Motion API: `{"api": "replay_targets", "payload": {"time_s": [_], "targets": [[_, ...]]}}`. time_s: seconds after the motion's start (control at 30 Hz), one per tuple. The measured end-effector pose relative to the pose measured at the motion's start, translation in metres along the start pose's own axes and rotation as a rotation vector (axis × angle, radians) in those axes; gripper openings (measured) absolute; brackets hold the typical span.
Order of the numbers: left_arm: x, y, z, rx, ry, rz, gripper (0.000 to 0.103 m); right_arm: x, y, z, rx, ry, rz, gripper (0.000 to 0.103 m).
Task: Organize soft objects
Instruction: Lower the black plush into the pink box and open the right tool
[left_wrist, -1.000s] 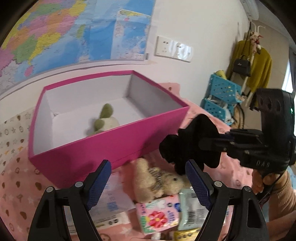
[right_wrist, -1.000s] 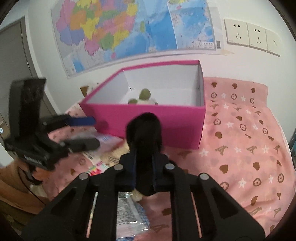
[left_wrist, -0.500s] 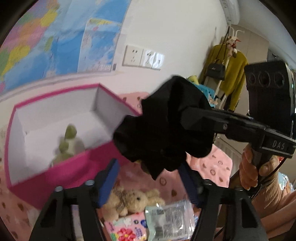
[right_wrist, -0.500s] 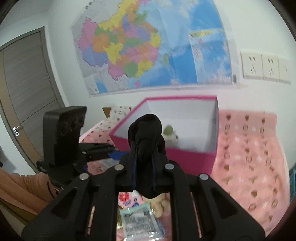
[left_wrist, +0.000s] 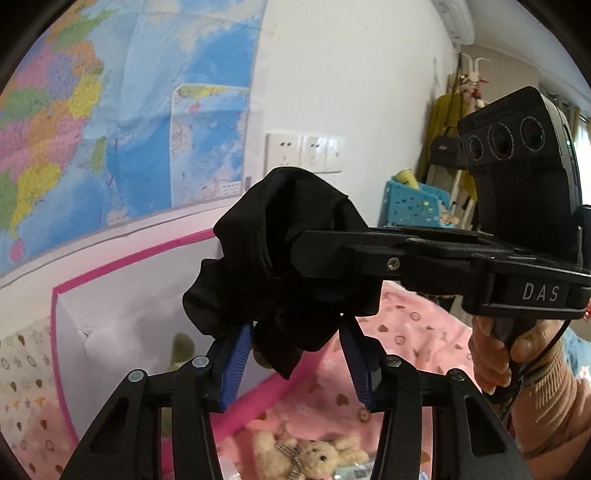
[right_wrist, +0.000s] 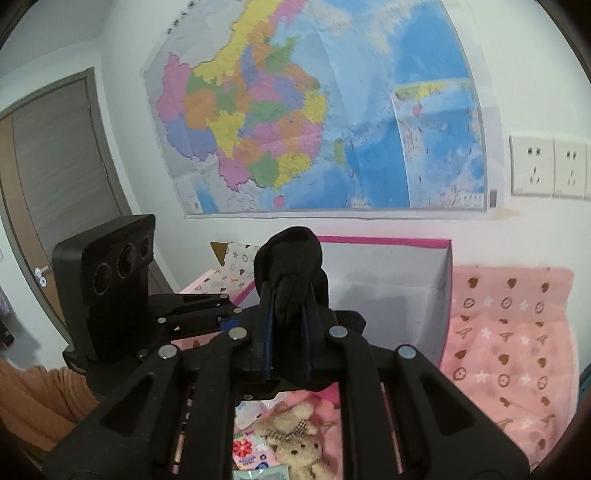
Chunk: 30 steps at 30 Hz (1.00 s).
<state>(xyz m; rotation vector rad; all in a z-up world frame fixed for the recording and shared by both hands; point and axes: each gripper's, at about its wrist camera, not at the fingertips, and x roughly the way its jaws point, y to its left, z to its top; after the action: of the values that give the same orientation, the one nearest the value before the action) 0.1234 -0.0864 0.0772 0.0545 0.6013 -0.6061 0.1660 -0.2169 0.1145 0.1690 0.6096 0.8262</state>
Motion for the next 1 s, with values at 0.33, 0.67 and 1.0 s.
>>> {"api": "replay_targets", "payload": {"time_s": [0.33,0.67,1.0], "targets": [[0.049,0.019,-0.004,-0.028,0.113,0.100,0.046,0.052,-0.050,-0.012,0.107,0.115,-0.099,0.016],[0.049,0.033,-0.019,-0.041,0.133,0.202,0.047,0.048,-0.067,-0.023,0.122,0.111,-0.288,0.047],[0.011,0.037,-0.039,-0.062,0.054,0.207,0.061,0.020,-0.045,-0.044,0.083,0.101,-0.222,0.047]]}}
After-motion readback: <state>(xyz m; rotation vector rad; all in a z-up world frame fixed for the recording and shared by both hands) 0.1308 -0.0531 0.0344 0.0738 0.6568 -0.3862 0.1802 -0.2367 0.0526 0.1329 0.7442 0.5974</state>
